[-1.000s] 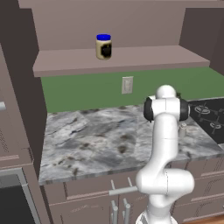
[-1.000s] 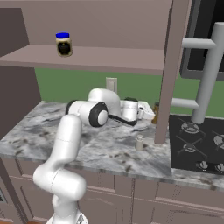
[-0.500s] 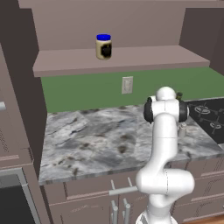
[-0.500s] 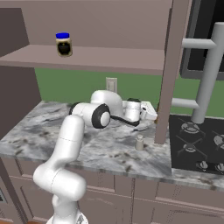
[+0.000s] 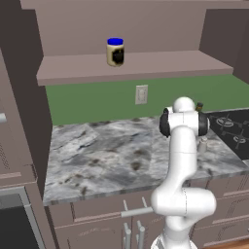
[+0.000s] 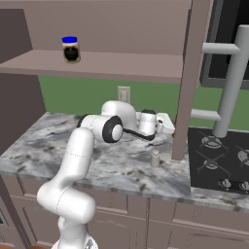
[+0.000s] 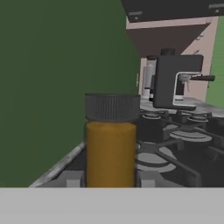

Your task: Collect the turmeric, mayonnaise, and shaker from the cabinet and place them next to the stove.

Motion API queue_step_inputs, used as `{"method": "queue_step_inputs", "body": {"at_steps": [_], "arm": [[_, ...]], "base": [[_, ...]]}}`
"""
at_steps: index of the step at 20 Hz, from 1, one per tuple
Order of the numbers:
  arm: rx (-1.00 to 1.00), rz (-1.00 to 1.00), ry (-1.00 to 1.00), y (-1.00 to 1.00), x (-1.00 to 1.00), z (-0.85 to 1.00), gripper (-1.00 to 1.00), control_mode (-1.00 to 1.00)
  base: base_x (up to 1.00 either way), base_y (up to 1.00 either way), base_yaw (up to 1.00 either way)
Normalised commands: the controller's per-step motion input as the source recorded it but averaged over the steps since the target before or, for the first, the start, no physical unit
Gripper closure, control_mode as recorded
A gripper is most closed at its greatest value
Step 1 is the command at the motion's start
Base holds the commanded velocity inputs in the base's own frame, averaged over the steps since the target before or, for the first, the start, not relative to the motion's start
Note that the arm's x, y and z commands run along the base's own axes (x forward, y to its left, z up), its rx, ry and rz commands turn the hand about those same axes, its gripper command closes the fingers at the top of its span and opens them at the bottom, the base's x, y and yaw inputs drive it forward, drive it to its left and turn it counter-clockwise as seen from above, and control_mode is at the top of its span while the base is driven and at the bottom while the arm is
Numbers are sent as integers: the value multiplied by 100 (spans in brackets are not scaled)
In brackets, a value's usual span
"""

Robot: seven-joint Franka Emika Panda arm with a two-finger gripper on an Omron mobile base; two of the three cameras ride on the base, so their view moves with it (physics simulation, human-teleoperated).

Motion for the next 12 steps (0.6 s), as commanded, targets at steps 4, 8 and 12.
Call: {"method": "queue_step_inputs", "body": {"at_steps": [4,8,12], "arm": [[-1,0,-16,0,-35,-85,-100,-100],[0,0,-16,0,-26,-55,-100,-100],[0,0,-17,0,-26,-36,-100,-100]], "base": [[0,0,0],[0,0,0],[0,0,0]]}}
